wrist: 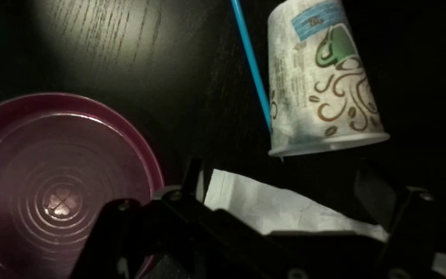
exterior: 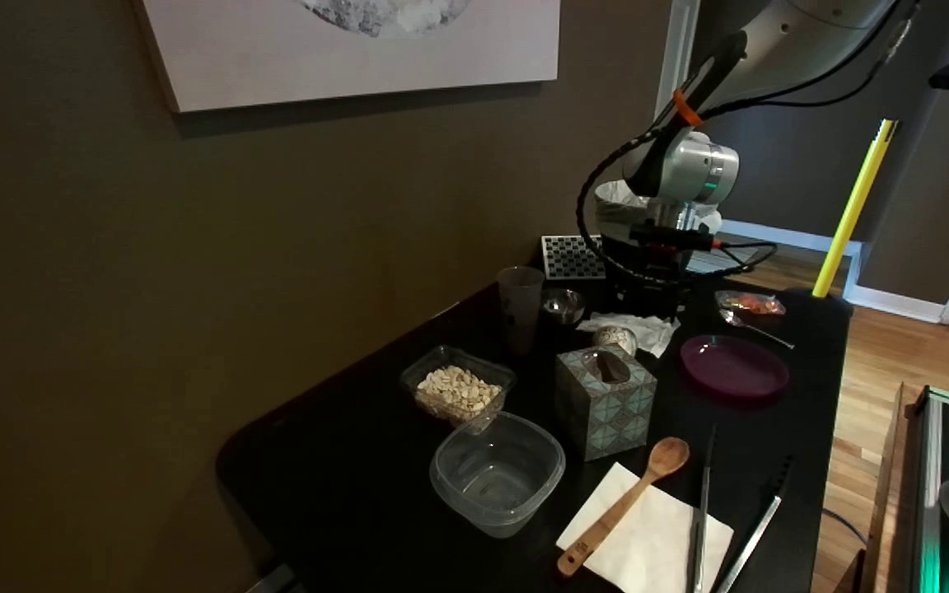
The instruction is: Set the cup straight
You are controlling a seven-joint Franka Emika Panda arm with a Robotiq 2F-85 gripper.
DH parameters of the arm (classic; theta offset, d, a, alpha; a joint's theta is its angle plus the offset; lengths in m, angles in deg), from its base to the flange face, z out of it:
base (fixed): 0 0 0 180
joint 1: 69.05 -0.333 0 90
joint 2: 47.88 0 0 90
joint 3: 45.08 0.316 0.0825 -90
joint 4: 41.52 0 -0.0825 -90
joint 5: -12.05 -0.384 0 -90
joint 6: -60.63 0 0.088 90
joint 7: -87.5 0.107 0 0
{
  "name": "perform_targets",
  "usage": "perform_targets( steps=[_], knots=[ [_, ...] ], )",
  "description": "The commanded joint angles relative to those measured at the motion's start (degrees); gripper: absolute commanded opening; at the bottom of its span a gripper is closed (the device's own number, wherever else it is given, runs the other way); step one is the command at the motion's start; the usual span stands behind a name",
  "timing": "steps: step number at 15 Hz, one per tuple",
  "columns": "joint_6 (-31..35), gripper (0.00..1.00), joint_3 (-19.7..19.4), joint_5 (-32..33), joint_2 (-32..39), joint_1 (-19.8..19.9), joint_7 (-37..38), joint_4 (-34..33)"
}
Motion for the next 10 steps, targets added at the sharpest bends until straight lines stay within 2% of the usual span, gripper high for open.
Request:
perform_targets(
  steps=[1, 6, 8, 10],
  knots=[
    [-2.5, 1.00, 1.8, -1.6, 6.4, 1.9, 0.8, -6.2],
    [-7.5, 1.00, 2.5, -1.3, 12.0, 2.5, 2.8, -11.5],
    [-10.9, 0.75, 2.8, -1.7, 13.8, 3.1, 3.1, -13.7],
    [-12.7, 0.58, 2.9, -2.3, 14.6, 3.3, 3.4, -14.9]
  ],
)
